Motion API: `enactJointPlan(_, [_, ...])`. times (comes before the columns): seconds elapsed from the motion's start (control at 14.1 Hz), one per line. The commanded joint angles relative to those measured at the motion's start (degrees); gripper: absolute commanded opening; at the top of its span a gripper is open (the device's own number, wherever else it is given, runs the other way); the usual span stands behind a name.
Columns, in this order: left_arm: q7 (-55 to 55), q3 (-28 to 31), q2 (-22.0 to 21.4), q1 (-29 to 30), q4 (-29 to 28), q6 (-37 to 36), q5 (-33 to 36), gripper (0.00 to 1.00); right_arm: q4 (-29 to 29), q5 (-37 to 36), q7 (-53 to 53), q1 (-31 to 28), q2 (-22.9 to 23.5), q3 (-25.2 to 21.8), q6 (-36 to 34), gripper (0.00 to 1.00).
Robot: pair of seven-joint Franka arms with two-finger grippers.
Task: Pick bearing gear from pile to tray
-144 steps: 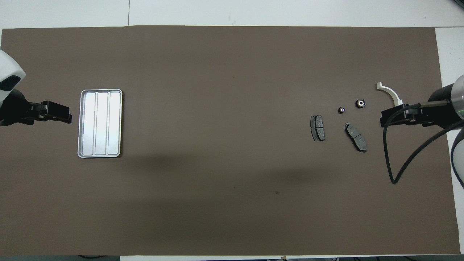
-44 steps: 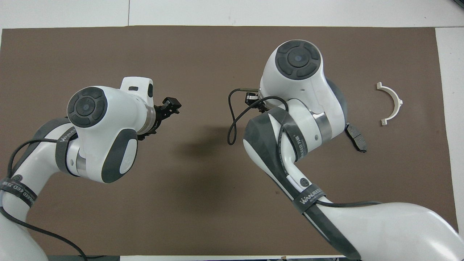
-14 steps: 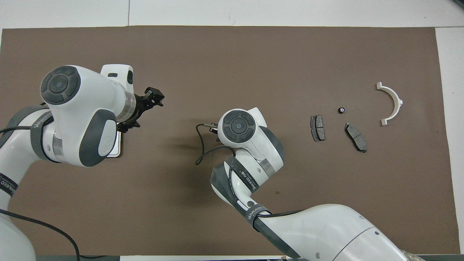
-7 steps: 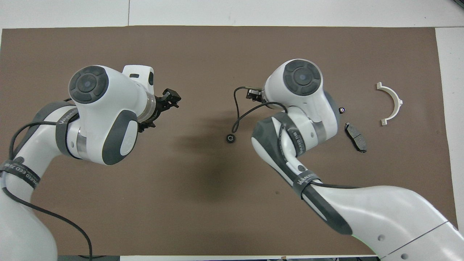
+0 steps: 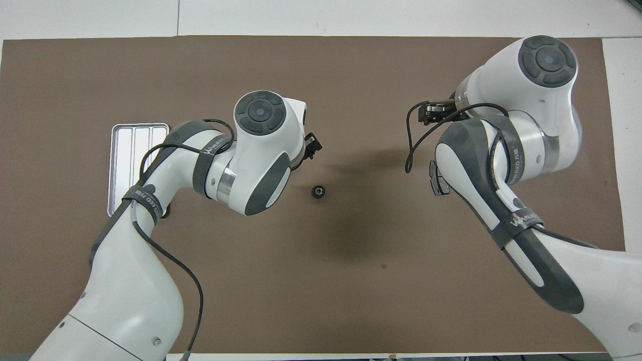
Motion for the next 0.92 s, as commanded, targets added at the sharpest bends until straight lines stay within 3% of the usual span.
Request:
enactJointPlan(0.0, [-4.4,1.0,4.0,-4.7,5.7,-4.3,1.3,1.00,-0.7,0.8,-5.5,-4.4,-4.8,0.8,-5.1,0.82])
enactJointPlan(0.07, [-4.5,1.0,4.5,-4.7,4.5,-2.7,1.3,1.00,-0.7,0.6,-5.8,-5.1,-6.5,0.7,-7.0,0.83])
enactJointPlan(0.21, [-4.5,0.9,4.5,-4.8,2.0,0.5,1.3,1.00,-1.4,-0.1,-6.7,-6.5,-9.7,0.7,-9.6,1.00])
enactJointPlan(0.85, [-4.6,0.9,3.4,-4.7,-3.6,5.1,1.1,1.00,-0.7,-0.1,-19.1,-10.6,-20.3,0.5,-22.3,1.00])
